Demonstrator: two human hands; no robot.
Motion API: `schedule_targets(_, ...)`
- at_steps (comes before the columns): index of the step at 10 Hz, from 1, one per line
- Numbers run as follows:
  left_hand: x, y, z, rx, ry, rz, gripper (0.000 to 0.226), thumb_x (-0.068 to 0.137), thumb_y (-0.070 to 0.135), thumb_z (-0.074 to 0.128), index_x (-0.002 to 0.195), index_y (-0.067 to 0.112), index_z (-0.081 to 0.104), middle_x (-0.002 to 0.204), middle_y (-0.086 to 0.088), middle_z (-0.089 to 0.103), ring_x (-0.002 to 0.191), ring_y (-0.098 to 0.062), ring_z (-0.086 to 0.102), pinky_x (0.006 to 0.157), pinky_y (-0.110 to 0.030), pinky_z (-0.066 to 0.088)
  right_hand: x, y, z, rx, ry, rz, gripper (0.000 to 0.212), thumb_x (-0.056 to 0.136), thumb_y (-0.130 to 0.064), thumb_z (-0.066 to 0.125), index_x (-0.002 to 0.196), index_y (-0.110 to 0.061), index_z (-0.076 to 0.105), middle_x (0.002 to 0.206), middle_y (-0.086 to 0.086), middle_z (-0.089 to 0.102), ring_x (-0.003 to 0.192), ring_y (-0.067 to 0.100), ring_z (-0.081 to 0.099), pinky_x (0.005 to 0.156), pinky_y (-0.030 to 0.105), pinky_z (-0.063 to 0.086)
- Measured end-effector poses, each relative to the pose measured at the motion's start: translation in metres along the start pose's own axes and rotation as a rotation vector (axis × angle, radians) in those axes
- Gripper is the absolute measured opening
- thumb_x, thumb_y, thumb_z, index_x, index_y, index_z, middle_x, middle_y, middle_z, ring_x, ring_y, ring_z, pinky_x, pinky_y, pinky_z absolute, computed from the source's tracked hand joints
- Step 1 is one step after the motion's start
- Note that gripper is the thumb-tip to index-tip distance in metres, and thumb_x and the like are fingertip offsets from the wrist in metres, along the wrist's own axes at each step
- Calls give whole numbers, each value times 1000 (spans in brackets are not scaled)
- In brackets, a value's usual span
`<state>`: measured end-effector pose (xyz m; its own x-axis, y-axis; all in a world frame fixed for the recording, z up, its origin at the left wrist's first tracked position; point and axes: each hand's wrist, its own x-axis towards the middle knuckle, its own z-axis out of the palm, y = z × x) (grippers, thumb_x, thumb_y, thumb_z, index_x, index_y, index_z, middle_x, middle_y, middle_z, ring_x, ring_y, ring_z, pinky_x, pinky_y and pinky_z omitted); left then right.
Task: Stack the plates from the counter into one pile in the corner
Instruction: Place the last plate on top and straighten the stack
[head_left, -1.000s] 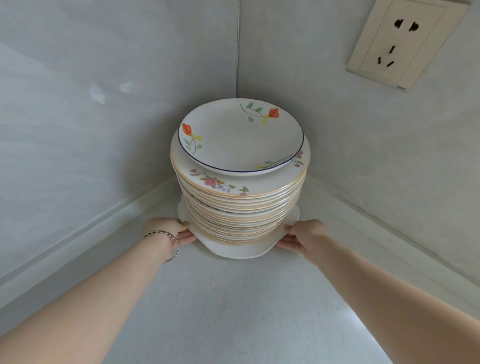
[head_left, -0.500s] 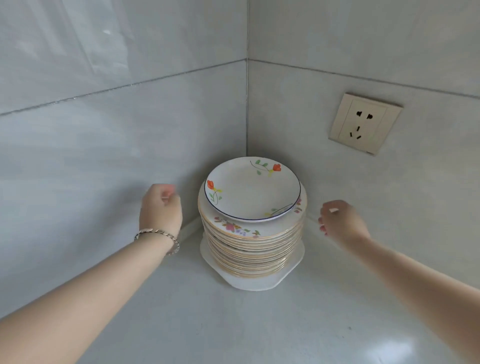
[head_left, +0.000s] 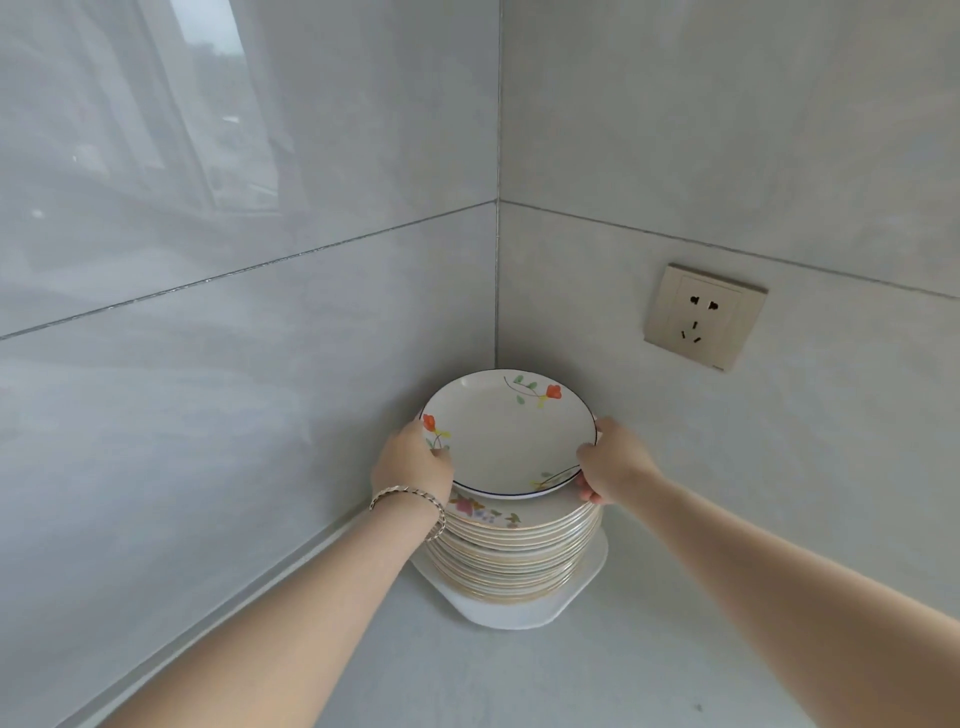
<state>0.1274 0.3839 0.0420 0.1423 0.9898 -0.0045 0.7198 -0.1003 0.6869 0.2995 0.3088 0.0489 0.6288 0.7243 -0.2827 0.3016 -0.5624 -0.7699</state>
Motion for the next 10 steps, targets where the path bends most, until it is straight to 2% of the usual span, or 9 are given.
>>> schedule_targets(2, -9, -11, 3, 53, 77, 47, 29, 85, 13, 44, 109, 7, 61, 102, -15, 65, 96, -36, 59, 76, -37, 49, -4, 2, -3, 2, -26, -19, 23, 85, 0, 31, 99, -16, 41, 61, 13, 55, 51, 26, 53, 57, 37, 51)
schedule_targets(3, -13, -14, 3, 45, 80, 60, 31, 88, 15, 44, 113, 8, 60, 102, -17, 65, 97, -37, 59, 76, -35, 49, -6, 1, -5, -27, -26, -24, 21, 85, -1, 33, 97, -17, 40, 62, 12, 56, 56, 28, 54, 68, 42, 55)
schedule_targets(4, -14, -13, 4, 24, 73, 65, 31, 89, 14, 45, 116, 6, 59, 103, -21, 64, 97, -38, 59, 76, -35, 49, -7, -1, -6, -31, -27, -5, 23, 85, -1, 33, 100, -17, 40, 61, 12, 55, 59, 30, 55, 74, 43, 54)
schedule_targets(6, -14, -15, 4, 39, 39, 83, 32, 92, 20, 45, 117, 6, 58, 98, -20, 64, 94, -36, 60, 73, -35, 49, -3, -1, -5, -44, -14, 31, 39, 87, -2, 30, 123, -9, 44, 65, 11, 53, 52, 25, 52, 71, 39, 53)
schedule_targets(7, -16, -15, -1, 19, -14, 76, 35, 94, 25, 43, 122, 7, 55, 98, -13, 61, 93, -32, 58, 76, -31, 46, -6, 1, -3, -113, 10, 14, 33, 93, -11, 33, 123, -4, 44, 80, 15, 60, 72, 31, 59, 85, 43, 54)
schedule_targets(8, -27, -7, -11, -13, -35, 62, 37, 95, 27, 41, 126, 9, 50, 126, -13, 54, 114, -30, 53, 91, -35, 44, -24, 1, -11, -327, -8, 0, 30, 96, -23, 33, 116, -6, 47, 109, 20, 65, 102, 33, 62, 88, 33, 49)
schedule_targets(9, -41, 5, -30, 104, -27, 118, 34, 95, 24, 42, 125, 10, 49, 128, -14, 48, 120, -31, 47, 97, -34, 40, -53, -7, -27, -702, -88, -19, 31, 94, -19, 38, 121, -13, 50, 127, 9, 57, 117, 28, 55, 86, 29, 43)
schedule_targets(10, -55, 16, -50, 237, -132, 208, 20, 94, 19, 39, 97, 15, 58, 129, -10, 54, 114, -28, 54, 92, -30, 44, -98, -19, -48, -974, -143, -43, 41, 91, -13, 42, 132, -15, 46, 133, 4, 52, 123, 26, 51, 95, 32, 43)
